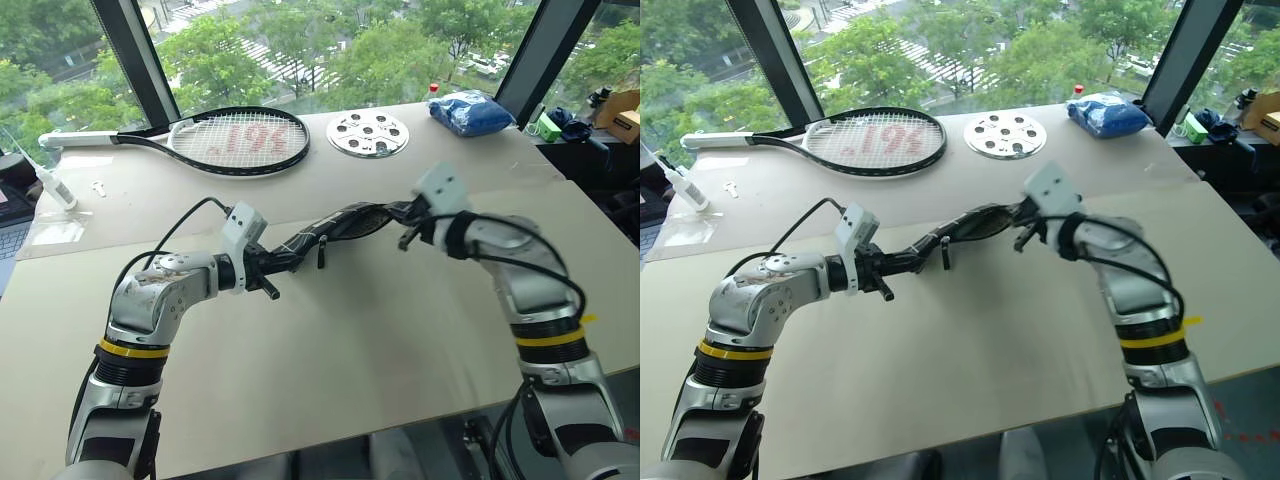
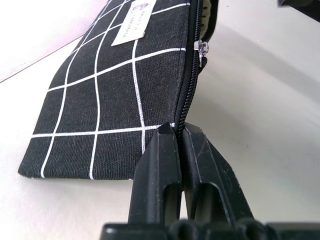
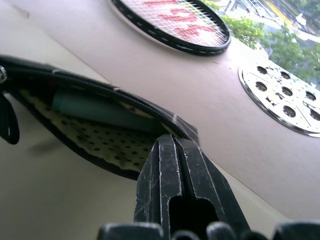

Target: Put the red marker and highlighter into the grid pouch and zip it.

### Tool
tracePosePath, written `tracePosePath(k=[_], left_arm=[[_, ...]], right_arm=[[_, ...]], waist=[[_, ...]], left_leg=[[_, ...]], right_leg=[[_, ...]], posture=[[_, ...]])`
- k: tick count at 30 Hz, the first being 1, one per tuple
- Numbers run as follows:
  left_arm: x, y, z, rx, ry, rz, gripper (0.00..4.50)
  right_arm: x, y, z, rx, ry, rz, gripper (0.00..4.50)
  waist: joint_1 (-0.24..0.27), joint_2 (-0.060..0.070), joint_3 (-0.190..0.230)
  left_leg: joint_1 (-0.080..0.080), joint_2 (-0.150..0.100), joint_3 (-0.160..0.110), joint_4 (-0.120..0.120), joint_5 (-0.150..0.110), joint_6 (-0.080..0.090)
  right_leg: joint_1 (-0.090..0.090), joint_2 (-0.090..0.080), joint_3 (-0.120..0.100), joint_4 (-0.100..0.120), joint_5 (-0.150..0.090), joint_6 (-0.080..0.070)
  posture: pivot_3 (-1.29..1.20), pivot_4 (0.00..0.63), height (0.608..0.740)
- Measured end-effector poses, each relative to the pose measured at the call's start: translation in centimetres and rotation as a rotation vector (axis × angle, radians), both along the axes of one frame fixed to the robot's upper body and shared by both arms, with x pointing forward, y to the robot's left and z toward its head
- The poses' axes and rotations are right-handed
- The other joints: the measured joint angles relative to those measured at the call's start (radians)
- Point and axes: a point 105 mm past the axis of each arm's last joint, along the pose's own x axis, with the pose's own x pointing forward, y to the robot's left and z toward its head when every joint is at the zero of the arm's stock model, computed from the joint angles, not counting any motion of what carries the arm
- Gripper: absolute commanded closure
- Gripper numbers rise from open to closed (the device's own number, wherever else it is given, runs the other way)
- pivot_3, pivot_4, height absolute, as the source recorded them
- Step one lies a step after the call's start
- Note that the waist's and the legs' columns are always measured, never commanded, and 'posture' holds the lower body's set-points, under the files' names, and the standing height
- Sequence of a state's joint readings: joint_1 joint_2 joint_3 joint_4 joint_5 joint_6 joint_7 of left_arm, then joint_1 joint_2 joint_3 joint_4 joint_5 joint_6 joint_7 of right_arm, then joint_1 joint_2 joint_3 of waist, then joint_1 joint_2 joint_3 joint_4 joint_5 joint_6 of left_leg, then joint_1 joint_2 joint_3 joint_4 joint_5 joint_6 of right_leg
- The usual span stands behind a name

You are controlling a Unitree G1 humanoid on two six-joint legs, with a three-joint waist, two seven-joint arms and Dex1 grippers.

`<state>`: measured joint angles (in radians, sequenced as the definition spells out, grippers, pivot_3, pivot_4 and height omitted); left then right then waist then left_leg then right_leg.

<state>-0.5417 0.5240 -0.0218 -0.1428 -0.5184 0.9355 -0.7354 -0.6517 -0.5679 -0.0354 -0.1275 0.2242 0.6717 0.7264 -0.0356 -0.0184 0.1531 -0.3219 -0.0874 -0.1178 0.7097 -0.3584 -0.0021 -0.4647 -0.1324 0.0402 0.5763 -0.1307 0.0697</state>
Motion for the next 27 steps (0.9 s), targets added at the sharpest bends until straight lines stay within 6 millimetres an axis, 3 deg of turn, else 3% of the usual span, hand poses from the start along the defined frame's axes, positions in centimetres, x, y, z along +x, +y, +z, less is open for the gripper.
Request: tracePosePath(k=[3, 6, 8, 10, 13, 17, 22, 27], left_arm=[[0.0, 0.0, 0.0, 0.001, 0.001, 0.000, 4.50], [0.0, 0.1, 0.0, 0.002, 0.002, 0.000, 4.50], [-0.1, 0.1, -0.1, 0.003, 0.003, 0.000, 4.50], [-0.1, 0.3, -0.1, 0.007, 0.004, 0.003, 4.50], [-0.1, 0.3, -0.1, 0.008, 0.005, 0.001, 4.50], [-0.1, 0.0, -0.1, 0.006, 0.005, -0.009, 4.50], [-0.1, -0.3, 0.0, 0.007, 0.003, -0.023, 4.50], [-0.1, -0.6, 0.0, 0.001, 0.003, -0.031, 4.50]], right_arm=[[-1.6, -0.6, -0.3, 0.032, 0.064, 0.007, 2.06], [-3.9, -0.7, -2.1, 0.138, 0.226, 0.042, 0.97], [-5.4, -0.9, -2.4, 0.218, 0.305, 0.069, 0.31], [-6.9, -0.4, -2.4, 0.268, 0.365, 0.127, 0.31], [-9.1, 2.3, -3.7, 0.273, 0.440, 0.227, 0.31], [-9.5, 6.0, -6.2, 0.252, 0.519, 0.269, 0.31], [-7.5, 8.0, -10.0, 0.191, 0.588, 0.182, 0.31], [-4.2, 9.7, -10.2, 0.132, 0.501, 0.127, 0.31]], waist=[[0.002, 0.000, 0.000], [0.007, 0.000, 0.000], [0.013, 0.000, 0.000], [0.017, 0.000, 0.000], [0.017, 0.000, 0.000], [0.019, 0.000, 0.000], [0.021, 0.000, 0.000], [0.013, 0.000, 0.000]], left_leg=[[0.000, 0.000, 0.000, 0.000, 0.000, 0.000], [0.000, 0.000, 0.000, 0.000, 0.000, 0.000], [0.000, 0.000, 0.000, 0.001, 0.000, 0.001], [0.000, 0.000, 0.001, 0.000, 0.000, 0.001], [0.001, 0.000, 0.001, 0.001, -0.001, 0.001], [0.001, 0.000, 0.002, 0.001, 0.000, 0.001], [0.001, 0.000, 0.002, 0.002, 0.000, 0.001], [0.002, 0.000, 0.003, 0.001, 0.000, 0.000]], right_leg=[[0.000, 0.000, 0.000, 0.000, 0.000, 0.000], [0.000, 0.000, 0.001, 0.000, 0.000, 0.000], [0.000, 0.000, 0.001, 0.000, 0.000, 0.000], [0.000, 0.000, 0.001, 0.000, 0.000, 0.000], [0.001, 0.000, 0.001, 0.001, 0.000, 0.000], [0.001, 0.000, 0.001, 0.001, 0.000, 0.000], [0.001, 0.000, 0.001, 0.001, 0.000, 0.000], [0.000, 0.000, 0.000, 0.001, 0.001, -0.001]], posture=[[0.00, 0.150, 0.740], [0.00, 0.150, 0.740], [0.00, 0.150, 0.740], [0.00, 0.150, 0.740], [0.00, 0.150, 0.740], [0.00, 0.150, 0.740], [0.00, 0.150, 0.740], [0.00, 0.150, 0.740]])
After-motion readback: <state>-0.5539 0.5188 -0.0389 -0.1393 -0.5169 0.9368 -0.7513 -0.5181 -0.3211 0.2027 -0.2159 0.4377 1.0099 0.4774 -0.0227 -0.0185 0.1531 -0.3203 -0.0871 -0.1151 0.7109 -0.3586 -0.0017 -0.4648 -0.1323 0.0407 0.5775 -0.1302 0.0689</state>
